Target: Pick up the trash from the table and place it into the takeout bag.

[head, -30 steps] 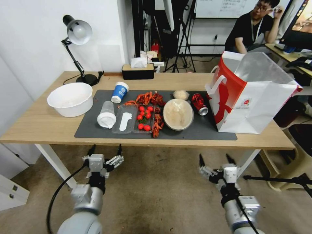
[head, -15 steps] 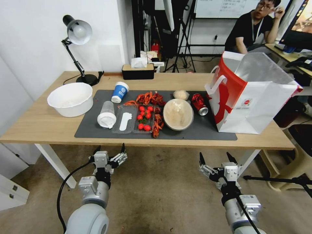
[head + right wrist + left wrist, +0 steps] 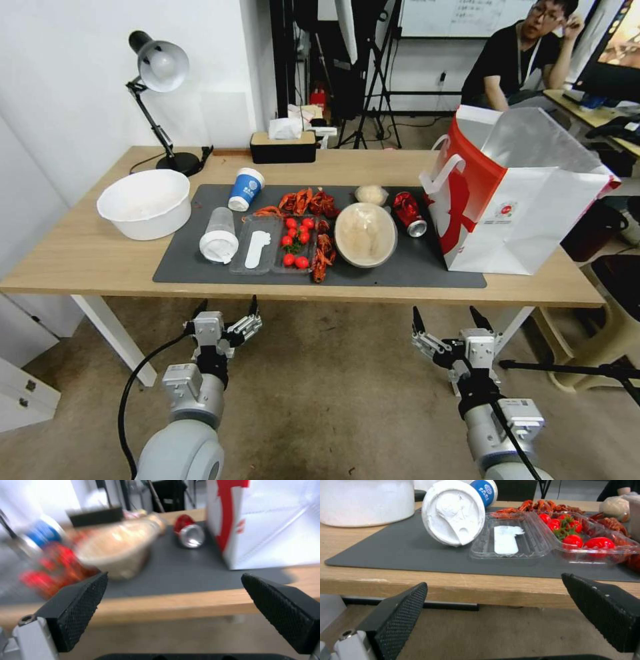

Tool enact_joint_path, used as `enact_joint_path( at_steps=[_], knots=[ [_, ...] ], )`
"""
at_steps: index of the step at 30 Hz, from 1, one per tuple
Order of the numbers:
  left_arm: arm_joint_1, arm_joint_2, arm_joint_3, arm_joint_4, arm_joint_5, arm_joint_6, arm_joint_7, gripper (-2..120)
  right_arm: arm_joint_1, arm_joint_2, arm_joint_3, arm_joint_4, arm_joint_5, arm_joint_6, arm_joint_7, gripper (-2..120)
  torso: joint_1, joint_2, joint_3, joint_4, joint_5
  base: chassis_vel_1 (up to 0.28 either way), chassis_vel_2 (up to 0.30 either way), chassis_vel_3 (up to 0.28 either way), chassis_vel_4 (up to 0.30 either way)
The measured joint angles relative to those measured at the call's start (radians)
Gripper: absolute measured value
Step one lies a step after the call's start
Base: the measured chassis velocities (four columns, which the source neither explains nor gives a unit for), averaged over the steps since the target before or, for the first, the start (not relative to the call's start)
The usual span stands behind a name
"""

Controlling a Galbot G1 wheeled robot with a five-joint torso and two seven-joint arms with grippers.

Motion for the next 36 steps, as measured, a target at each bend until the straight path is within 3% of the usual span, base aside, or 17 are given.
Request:
enact_joint_path(
  at_steps=[2, 4, 5, 9, 13, 18, 24, 36],
  knots=[
    [0.001, -0.001, -0.001, 0.000, 0.001, 0.000, 0.000, 100, 0.007, -0.003, -0.002, 0.006, 0.053, -0.006, 0.005, 100, 0.000, 0.000, 0.000, 0.0000, -0.0001, 0.000, 0.000, 0.000, 0.000],
    [0.008, -0.005, -0.003, -0.002, 0.005, -0.002, 0.001, 100, 0.049, -0.017, -0.008, 0.025, 0.300, -0.039, 0.061, 100, 0.000, 0.000, 0.000, -0.0001, 0.0001, 0.000, 0.000, 0.000, 0.000],
    [0.008, -0.005, -0.003, -0.002, 0.005, -0.002, 0.001, 100, 0.049, -0.017, -0.008, 0.025, 0.300, -0.039, 0.061, 100, 0.000, 0.000, 0.000, -0.0001, 0.0001, 0.000, 0.000, 0.000, 0.000],
    [0.010, -0.013, -0.018, 0.000, 0.005, -0.013, 0.009, 100, 0.145, -0.031, -0.027, 0.023, 0.626, -0.068, 0.243, 100, 0.000, 0.000, 0.000, 0.0000, 0.0000, 0.000, 0.000, 0.000, 0.000],
    [0.006, -0.015, -0.034, 0.002, -0.001, -0.013, 0.012, 100, 0.204, -0.041, -0.037, -0.015, 0.758, -0.064, 0.301, 100, 0.000, 0.000, 0.000, 0.0000, 0.0000, 0.000, 0.000, 0.000, 0.000],
    [0.009, -0.016, -0.042, 0.011, 0.002, -0.016, 0.012, 100, 0.294, -0.059, -0.080, -0.088, 0.832, -0.051, 0.344, 100, 0.000, 0.000, 0.000, 0.0001, -0.0002, 0.000, 0.000, 0.000, 0.000],
    [0.016, -0.027, -0.056, 0.014, 0.009, -0.024, 0.013, 100, 0.459, -0.072, -0.152, -0.199, 0.878, -0.097, 0.435, 100, 0.000, 0.000, 0.000, 0.0001, 0.0000, 0.000, 0.000, 0.000, 0.000],
    [0.047, -0.034, -0.067, 0.006, 0.024, -0.034, 0.010, 100, 0.591, -0.034, -0.226, -0.298, 0.983, -0.129, 0.581, 97, 0.000, 0.000, 0.000, 0.0001, -0.0001, 0.000, 0.000, 0.000, 0.000]
  ],
)
